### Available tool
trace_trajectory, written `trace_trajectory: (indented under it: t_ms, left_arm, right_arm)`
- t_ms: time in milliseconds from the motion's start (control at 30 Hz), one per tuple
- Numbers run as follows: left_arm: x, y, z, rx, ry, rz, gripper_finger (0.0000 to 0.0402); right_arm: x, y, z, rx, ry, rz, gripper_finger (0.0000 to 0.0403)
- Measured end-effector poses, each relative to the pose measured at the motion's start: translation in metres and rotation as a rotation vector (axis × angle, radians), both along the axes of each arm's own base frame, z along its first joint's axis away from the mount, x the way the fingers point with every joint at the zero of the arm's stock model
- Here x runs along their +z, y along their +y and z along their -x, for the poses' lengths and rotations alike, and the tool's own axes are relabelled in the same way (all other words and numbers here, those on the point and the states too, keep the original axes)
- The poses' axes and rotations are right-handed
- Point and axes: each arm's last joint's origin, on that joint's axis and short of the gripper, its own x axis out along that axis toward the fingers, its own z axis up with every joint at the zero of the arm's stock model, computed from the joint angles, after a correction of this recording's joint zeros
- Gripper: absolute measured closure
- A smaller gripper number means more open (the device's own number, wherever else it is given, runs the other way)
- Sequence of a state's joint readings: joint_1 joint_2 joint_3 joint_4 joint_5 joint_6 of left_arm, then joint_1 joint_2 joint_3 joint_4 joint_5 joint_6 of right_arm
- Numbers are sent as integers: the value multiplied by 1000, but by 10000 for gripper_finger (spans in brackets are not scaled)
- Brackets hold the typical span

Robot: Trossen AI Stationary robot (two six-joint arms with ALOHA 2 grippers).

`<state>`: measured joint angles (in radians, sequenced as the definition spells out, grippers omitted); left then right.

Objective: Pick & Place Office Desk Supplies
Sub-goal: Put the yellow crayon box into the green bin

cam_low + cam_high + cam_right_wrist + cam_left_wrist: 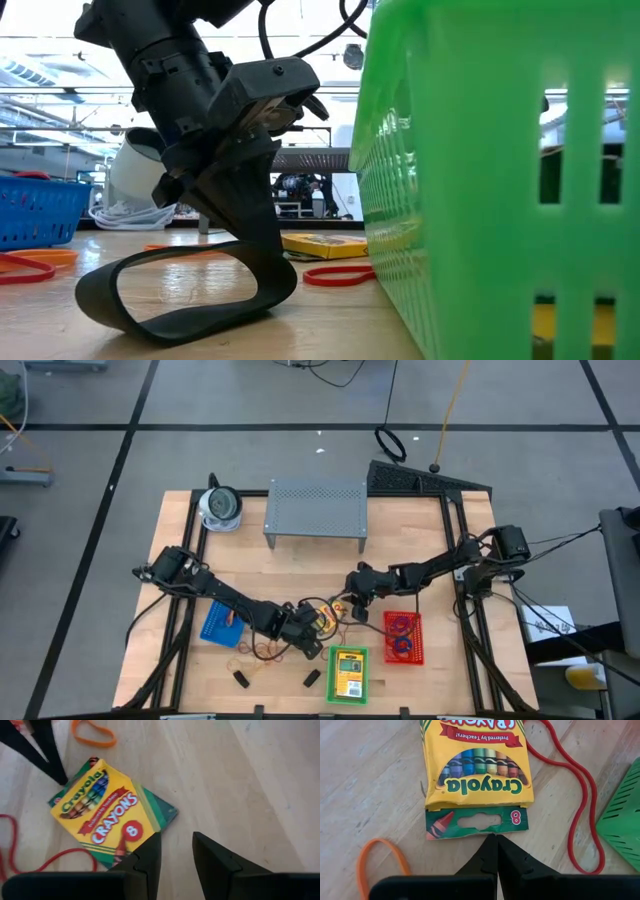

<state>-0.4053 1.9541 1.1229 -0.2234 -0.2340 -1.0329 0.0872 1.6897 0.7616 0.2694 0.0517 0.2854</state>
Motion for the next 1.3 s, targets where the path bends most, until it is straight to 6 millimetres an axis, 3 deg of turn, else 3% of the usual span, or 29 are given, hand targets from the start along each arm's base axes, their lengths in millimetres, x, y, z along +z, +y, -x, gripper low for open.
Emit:
trace_trajectory:
  t_ms: [200, 400, 667, 1033, 1300]
  left_arm:
    - [0, 0, 0, -1, 2, 5, 401]
    - [0, 0, 0, -2, 2, 5, 401]
    - [0, 0, 0, -3, 3, 7, 401]
    - [0, -1, -1, -4, -6, 11, 401]
    - [1, -1, -1, -11, -12, 19, 401]
  right_arm:
    - [0, 0, 0, 26, 0, 31, 328]
    - [0, 0, 0, 33, -3, 32, 396]
    - [0, 0, 0, 32, -3, 30, 401]
    - [-27, 8, -8, 40, 12, -45, 403]
    - [-28, 16, -12, 31, -34, -76, 403]
